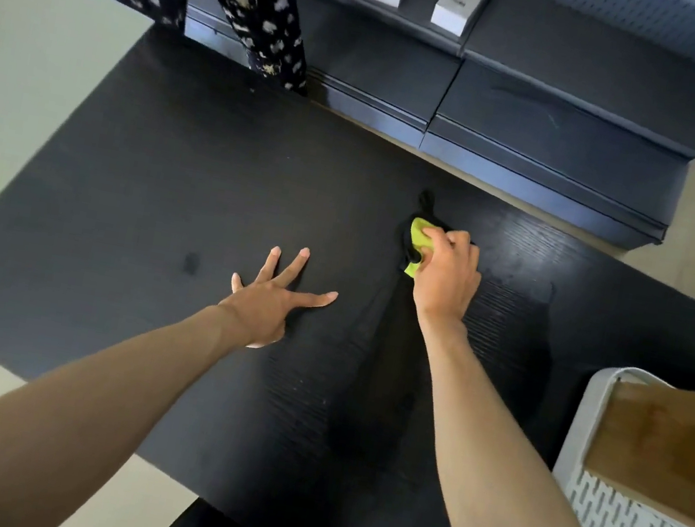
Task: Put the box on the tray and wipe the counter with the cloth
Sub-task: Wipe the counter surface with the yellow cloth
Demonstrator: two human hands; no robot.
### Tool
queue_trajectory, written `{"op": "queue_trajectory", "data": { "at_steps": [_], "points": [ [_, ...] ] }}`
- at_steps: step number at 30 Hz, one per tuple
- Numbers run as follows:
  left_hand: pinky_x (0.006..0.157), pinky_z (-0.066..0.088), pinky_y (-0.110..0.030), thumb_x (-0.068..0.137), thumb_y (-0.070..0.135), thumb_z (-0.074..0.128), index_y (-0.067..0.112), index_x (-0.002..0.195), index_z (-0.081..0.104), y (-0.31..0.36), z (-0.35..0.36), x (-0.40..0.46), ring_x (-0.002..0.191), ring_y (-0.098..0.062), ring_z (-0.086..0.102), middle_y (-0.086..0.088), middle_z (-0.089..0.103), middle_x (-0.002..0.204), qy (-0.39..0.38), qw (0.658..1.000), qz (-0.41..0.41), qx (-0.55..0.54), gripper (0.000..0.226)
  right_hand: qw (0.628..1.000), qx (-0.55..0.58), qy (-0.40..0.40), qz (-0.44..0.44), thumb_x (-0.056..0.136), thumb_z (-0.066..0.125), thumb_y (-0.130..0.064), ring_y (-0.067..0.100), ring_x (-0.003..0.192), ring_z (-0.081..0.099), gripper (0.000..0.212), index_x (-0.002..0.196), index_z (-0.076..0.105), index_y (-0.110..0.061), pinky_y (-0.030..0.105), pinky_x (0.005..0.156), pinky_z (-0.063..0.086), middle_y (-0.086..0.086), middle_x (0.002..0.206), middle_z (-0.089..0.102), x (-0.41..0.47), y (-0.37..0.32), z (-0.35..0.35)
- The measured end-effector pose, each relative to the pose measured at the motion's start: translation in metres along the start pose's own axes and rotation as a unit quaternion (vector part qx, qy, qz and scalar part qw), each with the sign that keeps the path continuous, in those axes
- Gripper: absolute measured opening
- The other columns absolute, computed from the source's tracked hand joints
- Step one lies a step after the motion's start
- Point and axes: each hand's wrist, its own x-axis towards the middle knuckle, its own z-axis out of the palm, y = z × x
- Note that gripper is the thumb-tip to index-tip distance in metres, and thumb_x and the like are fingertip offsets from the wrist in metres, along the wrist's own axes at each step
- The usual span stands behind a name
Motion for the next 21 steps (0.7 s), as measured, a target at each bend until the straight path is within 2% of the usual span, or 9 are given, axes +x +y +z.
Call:
{"op": "queue_trajectory", "data": {
  "at_steps": [4,8,11,13,15,17,19,21],
  "points": [
    [0.112,0.015,-0.08,0.088,-0.004,0.046,0.072,0.146,0.006,-0.001,-0.001,0.0,0.151,-0.034,-0.03,0.01,-0.034,0.164,0.0,1.0,0.003,0.006,0.103,1.0,0.0,0.005,-0.017,0.081,0.077,-0.003,0.032,0.114,0.051,0.052,0.127,0.067,-0.025,0.052,0.08,0.052,0.006,0.124,0.056,-0.023,-0.001,0.005],
    [0.111,0.024,-0.076,0.09,0.001,0.048,0.069,0.148,0.003,-0.004,-0.006,-0.001,0.154,-0.034,-0.024,0.012,-0.029,0.165,-0.003,0.999,0.007,0.036,0.1,0.999,-0.001,-0.035,-0.04,0.074,0.08,-0.001,0.029,0.113,0.051,0.058,0.124,0.066,-0.028,0.047,0.078,0.049,0.003,0.123,0.055,-0.098,-0.015,0.004],
    [0.113,0.04,-0.058,0.09,0.002,0.044,0.059,0.154,0.003,-0.012,-0.019,-0.004,0.157,-0.029,-0.011,0.015,-0.019,0.168,-0.005,0.998,0.018,0.065,0.094,0.996,0.009,-0.081,-0.03,0.065,0.088,-0.01,0.027,0.114,0.051,0.066,0.123,0.066,-0.032,0.044,0.078,0.048,-0.001,0.123,0.055,-0.166,-0.028,0.003],
    [0.111,0.043,-0.05,0.09,0.0,0.041,0.052,0.156,0.004,-0.02,-0.031,-0.007,0.158,-0.024,-0.004,0.017,-0.015,0.169,-0.015,0.995,0.029,0.093,0.092,0.995,0.028,-0.097,-0.019,0.063,0.089,-0.01,0.027,0.113,0.053,0.065,0.12,0.066,-0.034,0.044,0.077,0.047,-0.002,0.124,0.056,-0.213,-0.034,0.006],
    [0.11,0.044,-0.054,0.092,-0.002,0.04,0.05,0.157,0.004,-0.024,-0.04,-0.01,0.158,-0.02,-0.003,0.018,-0.014,0.168,-0.028,0.99,0.033,0.132,0.091,0.994,0.047,-0.102,-0.01,0.067,0.085,-0.006,0.026,0.109,0.055,0.061,0.117,0.066,-0.037,0.042,0.076,0.047,-0.004,0.122,0.057,-0.256,-0.04,0.012],
    [0.111,0.036,-0.067,0.091,-0.005,0.039,0.053,0.156,0.003,-0.026,-0.042,-0.009,0.158,-0.023,-0.009,0.021,-0.017,0.167,-0.04,0.988,0.03,0.148,0.095,0.993,0.05,-0.107,-0.008,0.068,0.084,-0.006,0.024,0.106,0.056,0.06,0.115,0.066,-0.039,0.04,0.075,0.047,-0.006,0.119,0.057,-0.279,-0.043,0.014],
    [0.11,0.025,-0.076,0.087,-0.01,0.038,0.062,0.152,0.0,-0.028,-0.036,-0.008,0.156,-0.031,-0.016,0.023,-0.023,0.165,-0.043,0.989,0.014,0.14,0.104,0.992,0.043,-0.119,-0.014,0.065,0.086,-0.006,0.023,0.102,0.057,0.061,0.112,0.066,-0.04,0.039,0.07,0.047,-0.007,0.114,0.056,-0.275,-0.042,0.013],
    [0.111,0.021,-0.078,0.085,-0.012,0.039,0.072,0.144,-0.003,-0.032,-0.031,-0.006,0.154,-0.038,-0.021,0.02,-0.031,0.163,-0.037,0.993,-0.005,0.115,0.111,0.992,0.034,-0.119,-0.013,0.061,0.088,-0.007,0.023,0.099,0.056,0.062,0.11,0.067,-0.038,0.04,0.068,0.046,-0.007,0.109,0.055,-0.251,-0.042,0.011]
  ]
}}
